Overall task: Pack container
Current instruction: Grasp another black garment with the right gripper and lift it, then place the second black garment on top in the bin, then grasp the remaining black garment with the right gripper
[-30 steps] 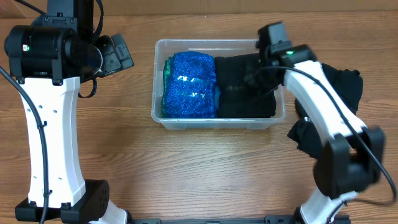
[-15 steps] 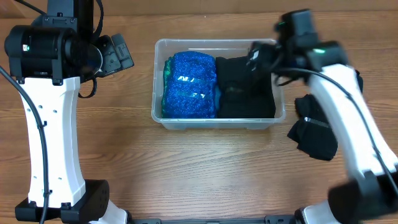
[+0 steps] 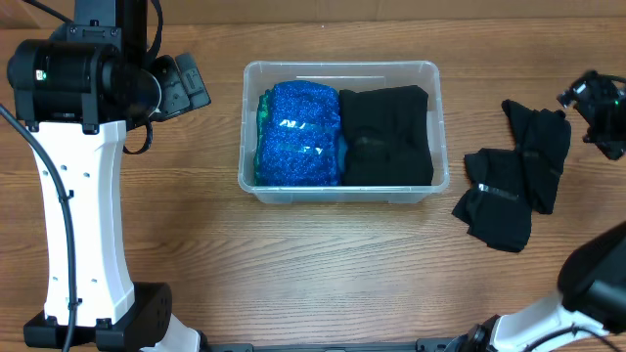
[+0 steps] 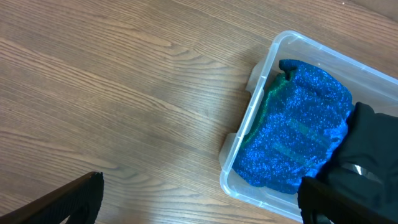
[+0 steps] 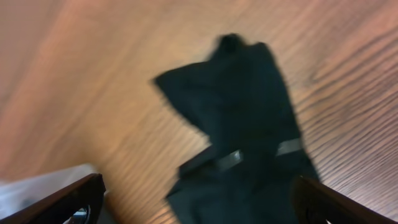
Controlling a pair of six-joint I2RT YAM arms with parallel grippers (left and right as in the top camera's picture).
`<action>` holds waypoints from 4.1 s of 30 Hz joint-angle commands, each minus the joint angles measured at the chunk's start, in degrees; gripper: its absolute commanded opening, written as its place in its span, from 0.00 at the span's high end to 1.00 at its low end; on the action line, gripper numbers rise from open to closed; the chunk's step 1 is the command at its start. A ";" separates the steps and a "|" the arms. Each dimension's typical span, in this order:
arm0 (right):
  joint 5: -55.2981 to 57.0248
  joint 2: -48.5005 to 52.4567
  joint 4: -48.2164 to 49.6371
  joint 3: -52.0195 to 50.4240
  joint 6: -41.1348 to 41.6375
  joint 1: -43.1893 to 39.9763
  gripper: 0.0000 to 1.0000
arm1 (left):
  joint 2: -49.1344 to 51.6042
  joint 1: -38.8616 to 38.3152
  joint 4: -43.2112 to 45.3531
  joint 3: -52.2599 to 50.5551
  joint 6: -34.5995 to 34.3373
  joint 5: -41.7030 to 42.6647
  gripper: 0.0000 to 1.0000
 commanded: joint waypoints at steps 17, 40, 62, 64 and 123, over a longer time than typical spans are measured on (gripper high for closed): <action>-6.23 22.05 4.70 -0.20 -10.84 -3.06 0.09 | -0.07 0.22 -0.09 -0.11 1.03 -0.72 0.00; -18.93 -11.85 -8.37 -0.15 -8.92 7.19 0.94 | -0.07 0.22 -0.09 -0.11 1.03 -0.72 0.00; 6.01 -6.58 4.20 -0.22 40.72 53.55 0.95 | -0.07 0.22 -0.09 -0.11 1.03 -0.72 0.00; 6.03 -3.06 4.20 -0.26 40.94 54.36 0.86 | -0.07 0.22 -0.09 -0.11 1.03 -0.72 0.00; 15.85 -13.49 -9.22 -22.51 28.20 19.12 0.00 | -0.07 0.22 -0.09 -0.11 1.03 -0.72 0.00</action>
